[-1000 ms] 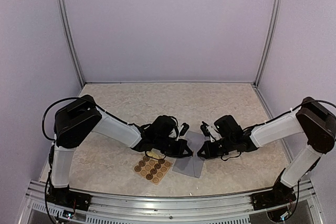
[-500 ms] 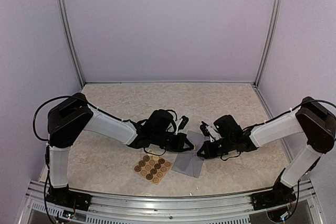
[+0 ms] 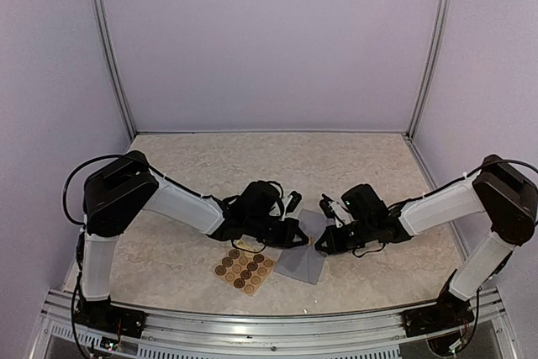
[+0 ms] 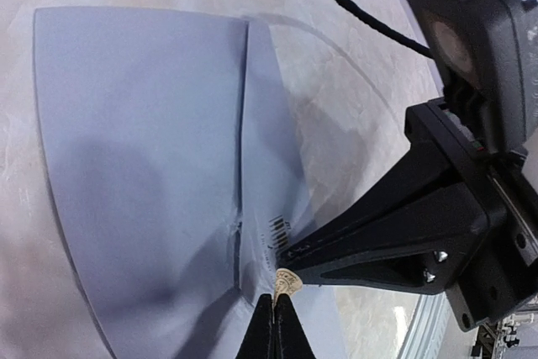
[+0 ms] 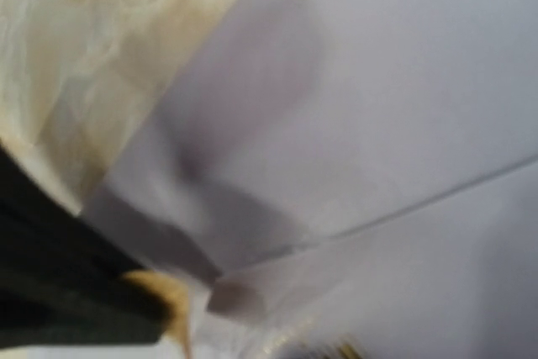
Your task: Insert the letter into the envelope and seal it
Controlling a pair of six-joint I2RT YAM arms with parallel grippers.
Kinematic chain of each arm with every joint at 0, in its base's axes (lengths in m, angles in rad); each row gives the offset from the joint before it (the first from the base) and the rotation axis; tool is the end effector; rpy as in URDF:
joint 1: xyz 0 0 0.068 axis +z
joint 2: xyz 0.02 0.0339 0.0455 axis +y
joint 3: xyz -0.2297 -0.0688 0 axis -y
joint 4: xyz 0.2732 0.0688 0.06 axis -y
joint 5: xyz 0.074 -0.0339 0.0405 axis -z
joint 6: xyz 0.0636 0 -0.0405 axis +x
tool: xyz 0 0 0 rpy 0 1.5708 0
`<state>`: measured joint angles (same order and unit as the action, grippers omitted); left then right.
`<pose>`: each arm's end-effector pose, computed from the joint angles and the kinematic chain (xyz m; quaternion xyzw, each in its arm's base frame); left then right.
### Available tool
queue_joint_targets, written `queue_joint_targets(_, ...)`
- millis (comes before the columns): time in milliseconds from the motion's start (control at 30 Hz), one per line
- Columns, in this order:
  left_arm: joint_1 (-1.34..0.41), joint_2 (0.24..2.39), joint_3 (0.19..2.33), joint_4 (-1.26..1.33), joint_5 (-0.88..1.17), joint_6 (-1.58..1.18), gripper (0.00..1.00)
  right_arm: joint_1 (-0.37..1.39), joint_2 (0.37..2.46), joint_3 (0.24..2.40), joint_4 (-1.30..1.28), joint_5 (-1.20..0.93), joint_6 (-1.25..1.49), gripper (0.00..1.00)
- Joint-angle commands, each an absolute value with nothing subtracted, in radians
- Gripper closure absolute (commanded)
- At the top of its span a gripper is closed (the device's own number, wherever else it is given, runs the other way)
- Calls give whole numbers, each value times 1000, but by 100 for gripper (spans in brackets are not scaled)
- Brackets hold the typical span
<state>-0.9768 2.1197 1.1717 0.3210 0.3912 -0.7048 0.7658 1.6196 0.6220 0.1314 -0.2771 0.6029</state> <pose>0.2348 -0.3910 0.0446 0.2060 0.8537 -0.4477 0.1684 0.2167 0.2325 0.0429 -0.1231 0.9226 0.3165 0.1829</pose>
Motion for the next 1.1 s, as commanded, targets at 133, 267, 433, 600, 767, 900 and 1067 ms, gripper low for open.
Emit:
queue_joint_targets(133, -972, 2173, 1207, 299, 353, -669, 100, 784, 1649, 621, 75, -256, 596, 100)
queue_joint_targets(267, -971, 2177, 1207, 264, 325, -658, 100, 783, 1640, 621, 74, -251, 601, 100)
queue_joint_targets(433, -975, 2177, 1209, 225, 311, -645, 100, 783, 1610, 628, 74, -259, 611, 99)
queue_joint_targets(600, -981, 2180, 1210, 209, 310, -640, 100, 783, 1554, 645, 62, -257, 625, 91)
queue_joint_targets(767, -987, 2185, 1215, 203, 310, -638, 100, 784, 1491, 651, 63, -245, 635, 86)
queue_joint_targets(900, -989, 2189, 1216, 201, 309, -637, 100, 784, 1489, 656, 89, -258, 634, 87)
queue_joint_targets(1067, -989, 2191, 1218, 201, 307, -637, 100, 784, 1539, 676, 123, -276, 632, 94)
